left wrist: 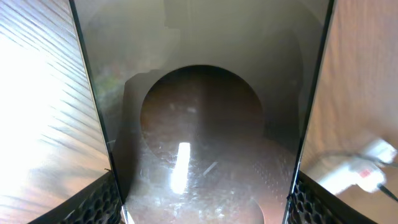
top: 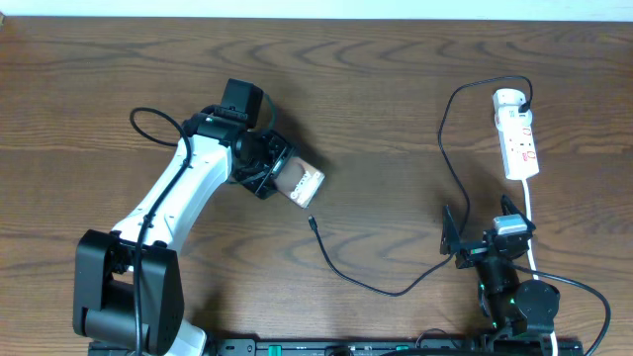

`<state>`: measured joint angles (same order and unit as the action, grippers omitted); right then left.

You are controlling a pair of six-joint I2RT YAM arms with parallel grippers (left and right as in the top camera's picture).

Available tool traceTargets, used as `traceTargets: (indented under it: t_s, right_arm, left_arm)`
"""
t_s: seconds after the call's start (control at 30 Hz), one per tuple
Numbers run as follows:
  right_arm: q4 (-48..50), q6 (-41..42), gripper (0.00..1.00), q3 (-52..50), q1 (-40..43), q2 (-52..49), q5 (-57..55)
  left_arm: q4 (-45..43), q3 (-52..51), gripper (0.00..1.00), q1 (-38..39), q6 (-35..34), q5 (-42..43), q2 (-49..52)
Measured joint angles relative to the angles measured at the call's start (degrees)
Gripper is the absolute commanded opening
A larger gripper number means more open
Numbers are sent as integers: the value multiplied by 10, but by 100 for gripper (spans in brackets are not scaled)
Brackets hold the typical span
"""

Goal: Plug charger to phone and switch on socket
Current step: 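Lift the phone with the left gripper and tilt it toward the cable plug, then move the right gripper from rest toward the phone held by the left gripper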

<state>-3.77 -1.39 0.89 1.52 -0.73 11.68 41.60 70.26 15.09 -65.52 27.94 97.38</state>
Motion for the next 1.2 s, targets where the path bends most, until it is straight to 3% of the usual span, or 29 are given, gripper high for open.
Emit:
traceTargets:
  t_s: [0.33,0.63,0.93,1.2]
  right_arm:
    - [0,96,99,0,0,-67,-13]
    - [3,122,99,36,0,-194,-11]
    - [-13,124,99,206,0,-446,47]
    - [-145,107,99,428,0,-657,167]
  left_arm:
    - [-10,0,7,-33,-42,177,0]
    - [-23,0,7,-59,-56,336,0]
    - [-72,0,7,-63,-71,398,0]
    - [-94,0,7,-64,-83,393,0]
